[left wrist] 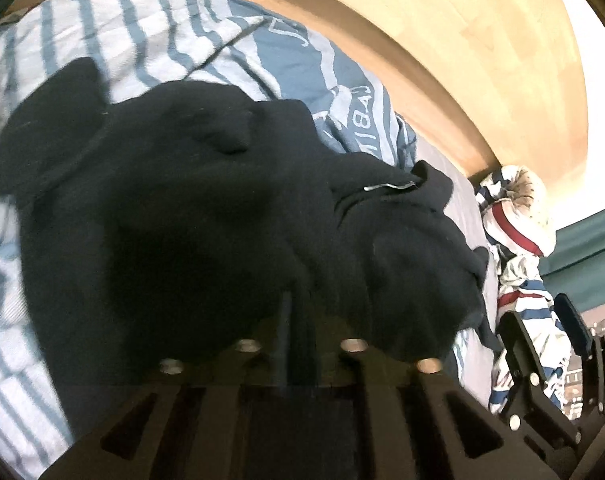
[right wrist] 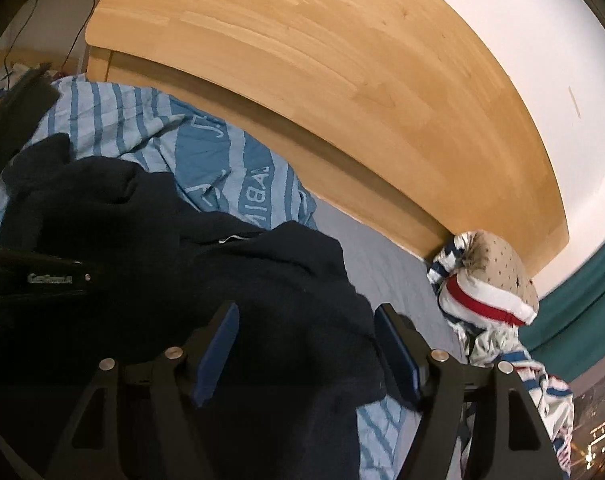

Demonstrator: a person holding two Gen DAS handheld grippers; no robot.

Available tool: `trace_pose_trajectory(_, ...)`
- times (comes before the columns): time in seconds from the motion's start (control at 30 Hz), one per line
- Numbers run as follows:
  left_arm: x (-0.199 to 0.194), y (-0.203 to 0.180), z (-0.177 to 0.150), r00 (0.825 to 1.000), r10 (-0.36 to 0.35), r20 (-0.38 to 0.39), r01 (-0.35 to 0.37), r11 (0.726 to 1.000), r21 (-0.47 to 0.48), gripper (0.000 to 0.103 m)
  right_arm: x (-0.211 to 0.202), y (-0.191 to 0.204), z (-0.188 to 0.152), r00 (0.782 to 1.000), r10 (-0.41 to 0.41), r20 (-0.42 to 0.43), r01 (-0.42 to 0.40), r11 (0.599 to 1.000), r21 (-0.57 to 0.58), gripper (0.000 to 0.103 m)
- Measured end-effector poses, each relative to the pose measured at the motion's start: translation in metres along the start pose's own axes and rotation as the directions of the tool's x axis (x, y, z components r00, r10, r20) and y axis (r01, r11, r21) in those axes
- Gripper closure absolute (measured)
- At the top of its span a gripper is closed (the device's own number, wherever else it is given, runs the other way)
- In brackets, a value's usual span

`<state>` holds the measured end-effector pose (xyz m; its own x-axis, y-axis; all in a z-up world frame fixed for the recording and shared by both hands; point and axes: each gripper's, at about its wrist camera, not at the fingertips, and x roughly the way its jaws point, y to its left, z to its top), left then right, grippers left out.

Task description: Fold clothes

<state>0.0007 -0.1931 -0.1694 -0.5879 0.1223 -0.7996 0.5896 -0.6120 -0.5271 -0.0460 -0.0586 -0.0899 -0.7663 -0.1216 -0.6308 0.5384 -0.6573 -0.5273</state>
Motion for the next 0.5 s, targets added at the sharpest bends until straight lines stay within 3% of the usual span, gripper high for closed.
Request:
trace_pose_trajectory(0.03,-0.009,0.002,-0.003,1.000,-0.012,0.006,0.012,1.000,-0.004,0.044,-0.006,-0.001,-0.001,1.000,0.006,-0.013,-0.006,1.000,0.010,0.030)
trace_pose_trajectory(0.07,-0.020,0.003,-0.007,0.999,-0.028,0.022,0.028,1.000,-0.010,0.035,-0.011,-0.002,-0.002,1.000,0.008,-0.020,-0.008,1.000,0.018,0.030)
trace_pose_trajectory(0.23,-0.074,0.005,-0.025,0.997,-0.057,0.058,0.056,0.998,0.008,0.035,-0.048,0.003,-0.008,0.999,-0.008,-0.047,0.011,0.998,0.065,0.025)
trace_pose_trajectory(0.3,-0.101,0.008,-0.036,0.997,-0.036,0.073,0.035,0.999,0.015,0.035,-0.062,0.006,-0.011,0.998,-0.008,-0.065,0.014,0.996,0.090,0.011)
trace_pose_trajectory(0.37,-0.124,0.013,-0.045,0.996,0.008,0.084,-0.010,1.000,0.026,0.035,-0.064,0.011,-0.020,0.991,0.058,-0.124,-0.039,0.988,0.151,0.011)
trace_pose_trajectory(0.5,-0.163,0.027,-0.060,0.991,0.094,0.096,-0.098,0.994,0.037,0.035,-0.071,0.021,-0.044,0.946,0.268,-0.184,-0.196,0.922,0.332,0.019)
